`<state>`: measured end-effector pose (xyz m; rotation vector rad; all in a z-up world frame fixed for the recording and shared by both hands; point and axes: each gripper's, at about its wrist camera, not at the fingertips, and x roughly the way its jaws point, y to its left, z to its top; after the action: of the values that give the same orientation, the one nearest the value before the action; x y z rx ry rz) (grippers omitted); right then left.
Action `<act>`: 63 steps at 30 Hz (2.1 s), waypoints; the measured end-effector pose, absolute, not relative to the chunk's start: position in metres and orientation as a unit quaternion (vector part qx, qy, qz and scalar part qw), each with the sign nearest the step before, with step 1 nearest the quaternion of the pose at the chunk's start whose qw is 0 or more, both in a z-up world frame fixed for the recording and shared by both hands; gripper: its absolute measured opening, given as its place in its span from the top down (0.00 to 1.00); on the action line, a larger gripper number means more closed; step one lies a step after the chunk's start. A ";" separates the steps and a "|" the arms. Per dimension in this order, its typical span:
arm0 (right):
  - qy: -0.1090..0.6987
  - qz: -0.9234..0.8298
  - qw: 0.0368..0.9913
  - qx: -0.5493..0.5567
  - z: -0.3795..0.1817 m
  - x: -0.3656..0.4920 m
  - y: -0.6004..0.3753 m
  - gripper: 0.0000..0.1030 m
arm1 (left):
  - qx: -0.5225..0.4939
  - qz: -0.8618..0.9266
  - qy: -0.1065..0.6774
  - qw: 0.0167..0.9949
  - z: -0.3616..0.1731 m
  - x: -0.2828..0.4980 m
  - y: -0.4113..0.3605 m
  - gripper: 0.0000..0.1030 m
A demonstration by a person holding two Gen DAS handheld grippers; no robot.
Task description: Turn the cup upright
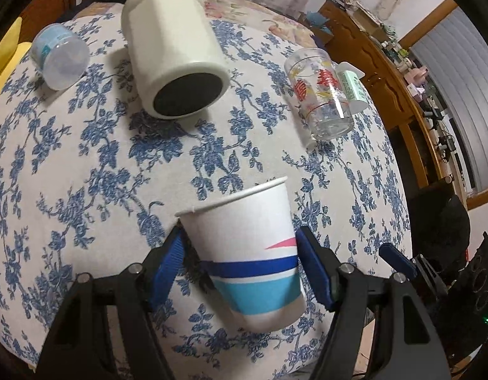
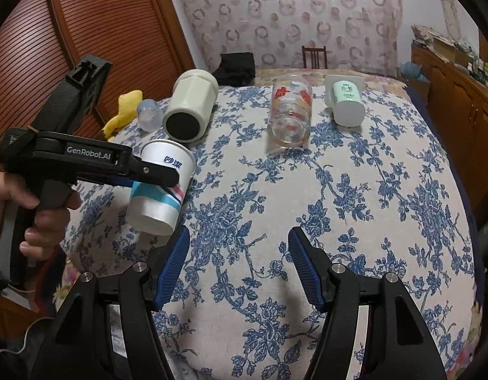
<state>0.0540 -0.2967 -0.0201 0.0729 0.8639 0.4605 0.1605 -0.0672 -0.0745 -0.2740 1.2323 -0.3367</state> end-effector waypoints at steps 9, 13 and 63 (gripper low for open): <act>0.422 0.219 0.879 0.039 -0.029 0.055 -0.297 0.36 | -0.044 -0.165 0.488 0.856 -0.052 0.159 -0.081 0.39; 0.424 0.213 0.879 0.040 -0.030 0.057 -0.299 0.36 | -0.016 -0.154 0.466 0.871 -0.051 0.167 -0.080 0.38; 0.416 0.202 0.886 0.036 -0.032 0.052 -0.294 0.36 | 0.070 -0.155 0.306 0.937 -0.063 0.091 -0.084 0.43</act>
<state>0.0517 -0.2943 -0.0317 0.0748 0.8656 0.4206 0.0912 -0.0836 -0.0631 0.1435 0.6249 -0.3174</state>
